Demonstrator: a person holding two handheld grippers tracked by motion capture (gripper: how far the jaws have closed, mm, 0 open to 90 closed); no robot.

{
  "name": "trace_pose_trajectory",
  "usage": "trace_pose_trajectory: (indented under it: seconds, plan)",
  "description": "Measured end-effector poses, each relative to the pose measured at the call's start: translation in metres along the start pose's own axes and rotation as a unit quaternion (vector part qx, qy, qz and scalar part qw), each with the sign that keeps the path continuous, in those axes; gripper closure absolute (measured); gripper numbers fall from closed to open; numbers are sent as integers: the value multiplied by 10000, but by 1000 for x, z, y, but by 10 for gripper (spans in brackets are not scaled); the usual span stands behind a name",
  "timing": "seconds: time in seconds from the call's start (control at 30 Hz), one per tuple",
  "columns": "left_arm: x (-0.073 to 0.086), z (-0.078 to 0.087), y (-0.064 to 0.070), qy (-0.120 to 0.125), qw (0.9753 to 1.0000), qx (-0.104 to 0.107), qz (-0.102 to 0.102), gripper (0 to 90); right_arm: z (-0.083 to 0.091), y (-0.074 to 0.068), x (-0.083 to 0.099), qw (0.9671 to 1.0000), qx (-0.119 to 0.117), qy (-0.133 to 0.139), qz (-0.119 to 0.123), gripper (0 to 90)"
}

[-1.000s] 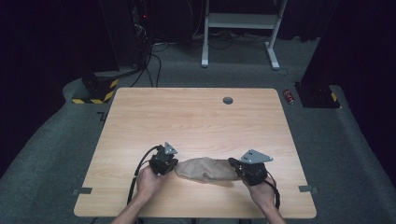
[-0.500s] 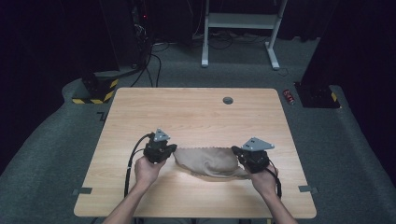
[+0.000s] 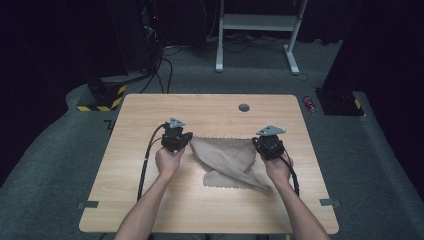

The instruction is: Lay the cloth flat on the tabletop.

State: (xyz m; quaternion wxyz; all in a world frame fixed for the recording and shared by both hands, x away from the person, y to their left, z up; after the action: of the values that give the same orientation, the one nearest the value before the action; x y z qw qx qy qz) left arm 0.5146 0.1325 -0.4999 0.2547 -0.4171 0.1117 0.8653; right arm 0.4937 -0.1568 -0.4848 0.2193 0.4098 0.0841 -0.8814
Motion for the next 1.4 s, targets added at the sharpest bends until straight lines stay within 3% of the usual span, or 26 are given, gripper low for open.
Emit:
trace_pose_trajectory:
  seconds: [0.07, 0.1, 0.13, 0.2, 0.3, 0.33, 0.37, 0.4, 0.43, 0.47, 0.57, 0.67, 0.73, 0.77, 0.8, 0.83, 0.97, 1.1, 1.17, 1.3, 1.4]
  plan:
    - [-1, -7, 0, -95, 9999, -55, -31, 899, -5, 2, -1, 10000, 61, -58, -20, 896]
    - [-1, -13, 0, -152, 9998, -83, -15, 899, -20, 6, -1, 9992, 246, -316, -11, 896]
    - [0, -19, 0, -195, 9997, -118, 21, 899, -20, 6, -1, 9992, 246, -316, -11, 896]
    - [0, -31, 1, -352, 9992, -162, 41, 899, -39, 11, 4, 9967, 486, -642, 69, 894]
    - [-1, -43, 3, -468, 9987, -190, 35, 891, -48, 13, 10, 9946, 585, -861, 42, 890]
    - [0, -47, 4, -503, 9985, -215, 51, 864, -57, 15, 17, 9918, 683, -1083, 22, 812]
    - [1, -48, 4, -528, 9984, -193, 115, 864, -57, 15, 17, 9918, 683, -1083, 22, 812]
    - [0, -45, 7, -438, 9987, -50, 259, 734, -59, 18, 18, 9917, 650, -1102, -147, 700]
    - [0, -45, 7, -438, 9987, -50, 259, 692, -59, 18, 18, 9917, 650, -1102, -147, 700]
    - [-1, -38, 9, -334, 9992, -121, 185, 651, -53, 20, 16, 9932, 574, -972, -298, 657]
    - [1, -30, 8, -323, 9992, -78, 201, 593, -44, 21, 12, 9942, 439, -872, -445, 629]
    - [7, -16, 12, -353, 9993, 97, 122, 550, -20, 13, 10, 9974, 17, -595, -415, 613]
    - [16, -2, 23, -385, 9988, 294, -73, 542, -12, 6, 13, 9977, -149, -599, -287, 616]
    - [16, -2, 23, -385, 9988, 294, -73, 536, -12, 6, 13, 9977, -149, -599, -287, 616]
    - [22, 6, 33, -387, 9982, 415, -190, 533, -7, 0, 18, 9975, -251, -645, -155, 639]
    - [22, 6, 33, -387, 9982, 415, -190, 533, -7, 0, 18, 9975, -251, -645, -155, 639]
    - [37, 23, 54, -268, 9968, 546, -514, 533, -3, -7, 27, 9966, -514, -635, -128, 697]
    - [57, 30, 73, -464, 9945, 635, -692, 539, -2, -20, 40, 9955, -688, -652, -1, 712]
    - [64, 32, 81, -523, 9937, 731, -665, 544, -1, -22, 42, 9954, -714, -641, 7, 711]
    - [71, 32, 95, -628, 9915, 814, -801, 556, 0, -26, 52, 9953, -657, -697, 107, 708]
    - [76, 30, 108, -689, 9890, 905, -941, 576, -3, -20, 60, 9949, -599, -808, 18, 716]
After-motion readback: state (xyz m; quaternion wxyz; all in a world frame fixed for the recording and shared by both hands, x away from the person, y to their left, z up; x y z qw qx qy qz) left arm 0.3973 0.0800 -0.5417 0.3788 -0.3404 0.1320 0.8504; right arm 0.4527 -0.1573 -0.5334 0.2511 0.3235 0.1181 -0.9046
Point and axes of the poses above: each handheld gripper's, and its own axes: z roughly backward along the jaws, x roughly out of its underside, y roughly to its right, the point moved 5 cm from there along -z, roughly forward along the jaws, and after that the axes turned 8 degrees about -z, right-handed, at the moved point
